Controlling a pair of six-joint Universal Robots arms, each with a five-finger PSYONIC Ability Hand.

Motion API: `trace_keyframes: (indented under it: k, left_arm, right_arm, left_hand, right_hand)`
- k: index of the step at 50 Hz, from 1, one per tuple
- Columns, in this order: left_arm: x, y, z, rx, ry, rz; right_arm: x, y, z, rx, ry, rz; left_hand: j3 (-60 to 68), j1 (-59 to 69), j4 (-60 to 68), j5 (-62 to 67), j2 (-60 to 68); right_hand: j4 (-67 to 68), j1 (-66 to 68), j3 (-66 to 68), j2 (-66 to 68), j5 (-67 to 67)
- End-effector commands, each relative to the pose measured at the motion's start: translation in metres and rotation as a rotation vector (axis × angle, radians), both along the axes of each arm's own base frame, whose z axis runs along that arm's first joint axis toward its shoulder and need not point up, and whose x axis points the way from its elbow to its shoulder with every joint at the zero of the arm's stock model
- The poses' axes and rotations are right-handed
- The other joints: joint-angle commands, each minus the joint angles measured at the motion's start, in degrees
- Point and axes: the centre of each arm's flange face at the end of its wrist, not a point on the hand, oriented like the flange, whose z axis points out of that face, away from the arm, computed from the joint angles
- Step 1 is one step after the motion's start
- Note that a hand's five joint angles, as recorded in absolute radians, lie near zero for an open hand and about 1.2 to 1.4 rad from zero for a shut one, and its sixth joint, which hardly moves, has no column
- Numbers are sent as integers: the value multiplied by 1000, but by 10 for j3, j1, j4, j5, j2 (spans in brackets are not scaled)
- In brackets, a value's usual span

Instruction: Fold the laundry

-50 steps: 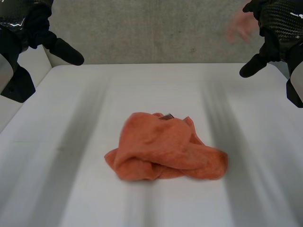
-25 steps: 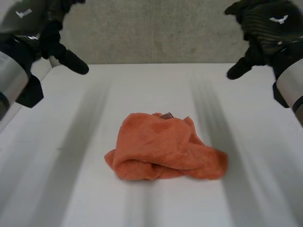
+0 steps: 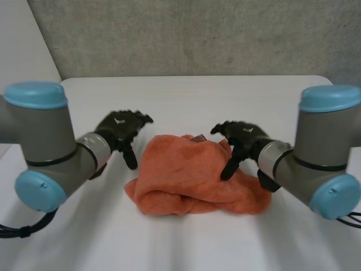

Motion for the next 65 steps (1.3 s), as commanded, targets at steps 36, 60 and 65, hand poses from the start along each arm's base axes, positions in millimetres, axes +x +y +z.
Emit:
trace_keyframes:
  k: [36,60,65]
  left_arm:
    - [2,55,136,-571,406,102]
    - [-9,184,0,-60,97,-172]
    - [-10,180,15,-79,100,-163]
  right_arm:
    - [6,-4,155,-696,65,8]
    - [-38,80,20,-185,537,243]
    - [-53,62,34,-263,492,131]
  left_hand:
    - [675,689,683,671,683]
    - [380,394,388,376,388]
    - [188,201,195,184,196]
  right_hand:
    - [664,685,676,671,669]
    - [383,404,396,390,388]
    - [158,179,171,165,164]
